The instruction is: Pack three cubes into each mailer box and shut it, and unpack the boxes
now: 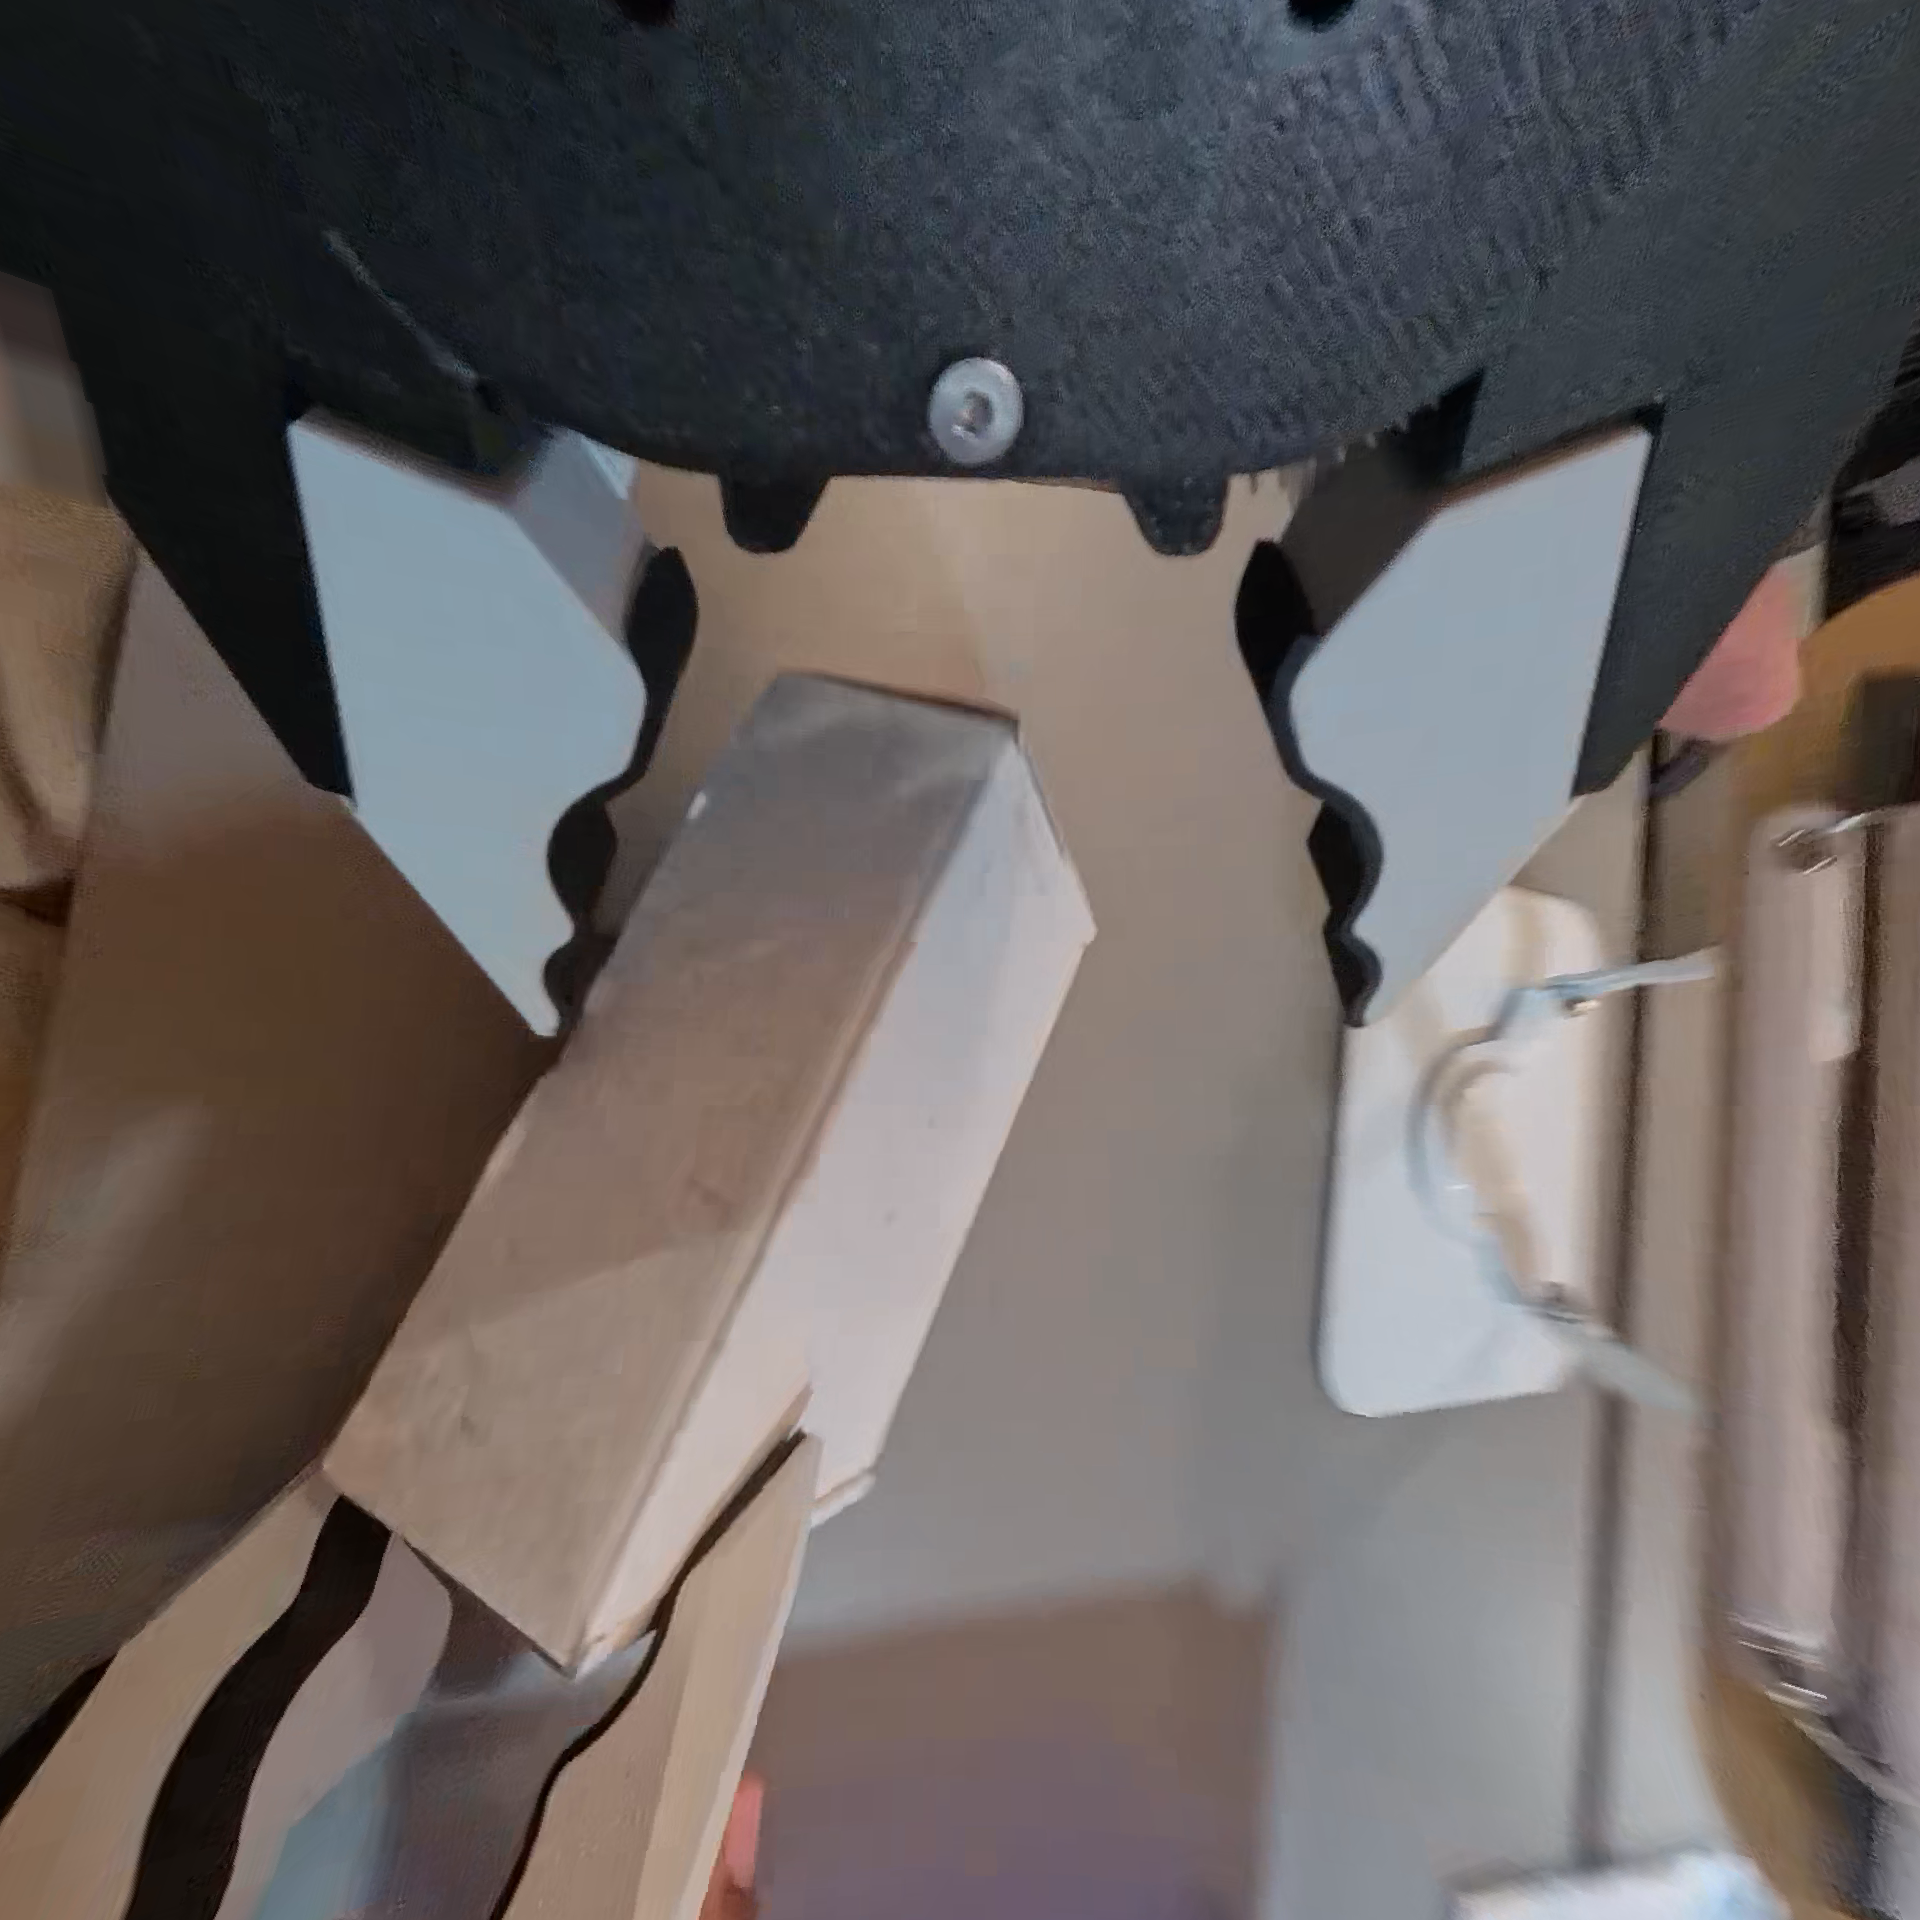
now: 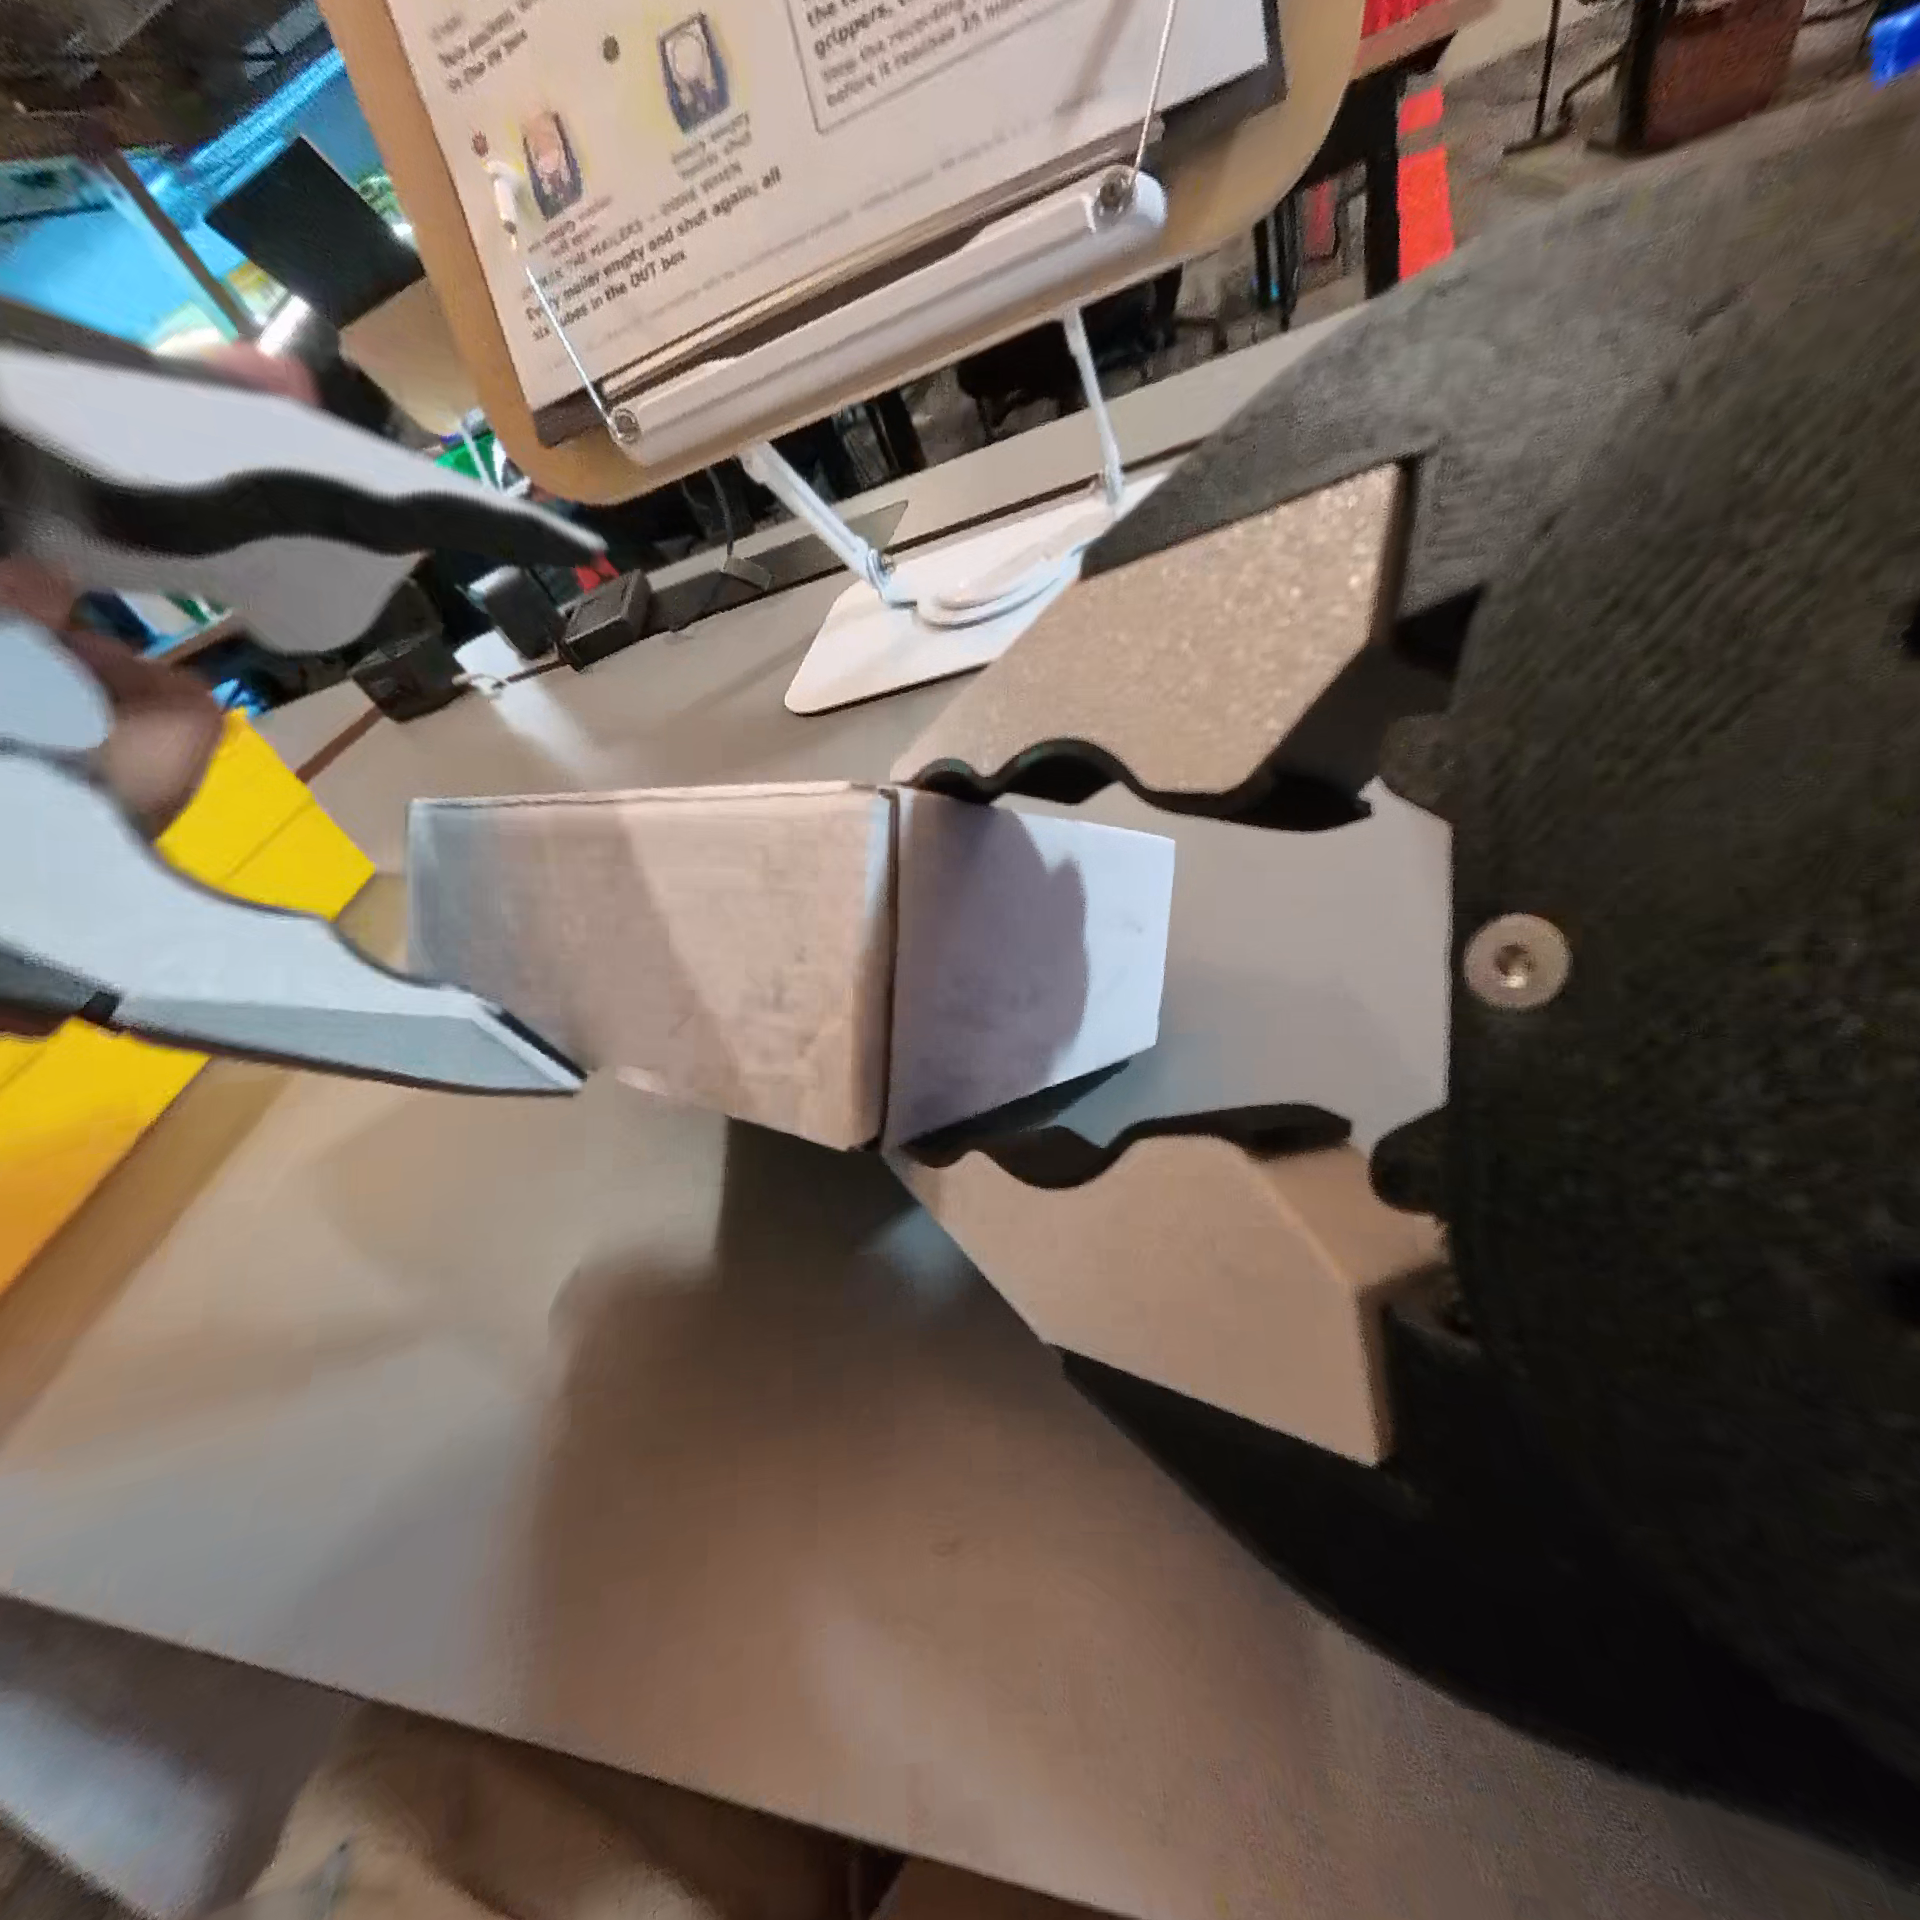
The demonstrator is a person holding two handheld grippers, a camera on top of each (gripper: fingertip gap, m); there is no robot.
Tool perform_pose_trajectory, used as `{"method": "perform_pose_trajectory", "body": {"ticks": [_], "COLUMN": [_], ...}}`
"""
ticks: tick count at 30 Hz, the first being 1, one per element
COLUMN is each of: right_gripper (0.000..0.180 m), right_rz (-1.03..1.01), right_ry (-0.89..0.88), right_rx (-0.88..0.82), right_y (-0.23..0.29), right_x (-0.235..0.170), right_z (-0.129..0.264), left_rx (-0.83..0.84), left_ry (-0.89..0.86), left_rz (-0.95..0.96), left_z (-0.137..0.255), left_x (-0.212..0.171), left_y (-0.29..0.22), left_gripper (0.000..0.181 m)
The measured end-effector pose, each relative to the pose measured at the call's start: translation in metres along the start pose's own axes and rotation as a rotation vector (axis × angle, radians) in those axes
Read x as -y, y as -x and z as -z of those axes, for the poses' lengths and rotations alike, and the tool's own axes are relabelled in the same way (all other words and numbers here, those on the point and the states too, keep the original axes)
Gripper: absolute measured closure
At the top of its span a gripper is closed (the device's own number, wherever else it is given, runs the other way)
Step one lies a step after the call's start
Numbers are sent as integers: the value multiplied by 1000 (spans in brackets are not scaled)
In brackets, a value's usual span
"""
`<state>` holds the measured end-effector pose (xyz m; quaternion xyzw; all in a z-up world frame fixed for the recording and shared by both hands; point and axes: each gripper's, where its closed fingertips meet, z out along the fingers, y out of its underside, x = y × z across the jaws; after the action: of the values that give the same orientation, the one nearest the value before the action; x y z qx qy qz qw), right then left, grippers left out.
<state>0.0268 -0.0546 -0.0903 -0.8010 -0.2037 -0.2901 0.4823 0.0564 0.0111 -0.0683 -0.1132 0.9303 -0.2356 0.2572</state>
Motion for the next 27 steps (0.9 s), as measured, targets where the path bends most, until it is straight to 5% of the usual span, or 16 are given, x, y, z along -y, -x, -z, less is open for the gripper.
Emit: {"method": "perform_pose_trajectory", "body": {"ticks": [6,13,27], "right_gripper": [118,118,117], "right_rz": [-4,-46,-301], "right_ry": [-36,-23,-130], "right_rx": [-2,36,138], "right_y": [-4,-8,-19], "right_x": [6,-4,-15], "right_z": [0,1,13], "left_rx": [296,170,-33], "left_ry": [-205,-260,-496], "left_rz": [-32,227,377], "left_z": [14,-22,-39], "left_x": [-13,-50,-8], "left_y": [-4,-13,-9], "left_gripper": [63,76,86]}}
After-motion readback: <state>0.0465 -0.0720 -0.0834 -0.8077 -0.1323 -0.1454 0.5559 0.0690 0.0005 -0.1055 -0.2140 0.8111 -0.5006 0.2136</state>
